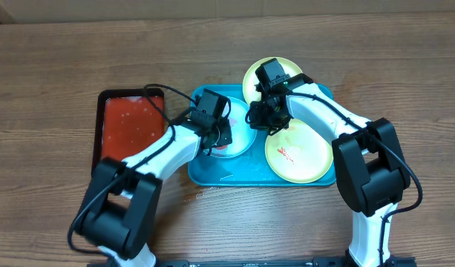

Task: Clean dirty plates on tray and stack at the side
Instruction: 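Hold the white plate with the right gripper and scrub it with the left sponge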

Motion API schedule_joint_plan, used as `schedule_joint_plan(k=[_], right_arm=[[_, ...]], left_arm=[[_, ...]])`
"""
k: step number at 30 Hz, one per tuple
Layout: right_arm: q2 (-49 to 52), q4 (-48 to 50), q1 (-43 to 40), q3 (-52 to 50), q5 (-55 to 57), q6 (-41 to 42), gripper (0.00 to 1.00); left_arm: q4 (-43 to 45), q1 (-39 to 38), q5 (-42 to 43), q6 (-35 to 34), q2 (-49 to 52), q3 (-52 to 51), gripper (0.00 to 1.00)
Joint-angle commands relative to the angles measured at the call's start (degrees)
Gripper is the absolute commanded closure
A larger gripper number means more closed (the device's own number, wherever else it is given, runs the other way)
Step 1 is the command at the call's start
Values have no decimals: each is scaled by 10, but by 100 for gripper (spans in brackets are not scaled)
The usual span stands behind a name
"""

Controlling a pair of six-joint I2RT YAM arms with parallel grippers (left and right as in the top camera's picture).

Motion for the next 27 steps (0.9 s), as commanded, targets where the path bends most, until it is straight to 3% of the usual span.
schedule_joint_plan(k=[1, 6, 11, 15, 20, 24, 27], right_arm=[[-17, -5, 2, 9, 29, 5, 96], [-17, -3, 2, 9, 31, 3, 96], [-17, -2, 2, 9, 31, 3, 96], [-17, -2, 2, 9, 31, 3, 96], [-17, -1, 2, 9, 31, 3, 96], [-17, -2, 2, 9, 31, 3, 96], [-17, -1, 2, 9, 31, 3, 96]], left_arm=[[23, -4, 18, -4, 23, 2, 96], [57, -4, 15, -3, 33, 2, 96], [52, -4, -122, 43, 35, 3, 96], [57, -4, -166, 93, 35, 9, 91], [39, -5, -84, 113, 31, 50, 83], [21, -4, 23, 117, 31, 90, 92], [0, -4, 51, 116, 31, 108, 95]])
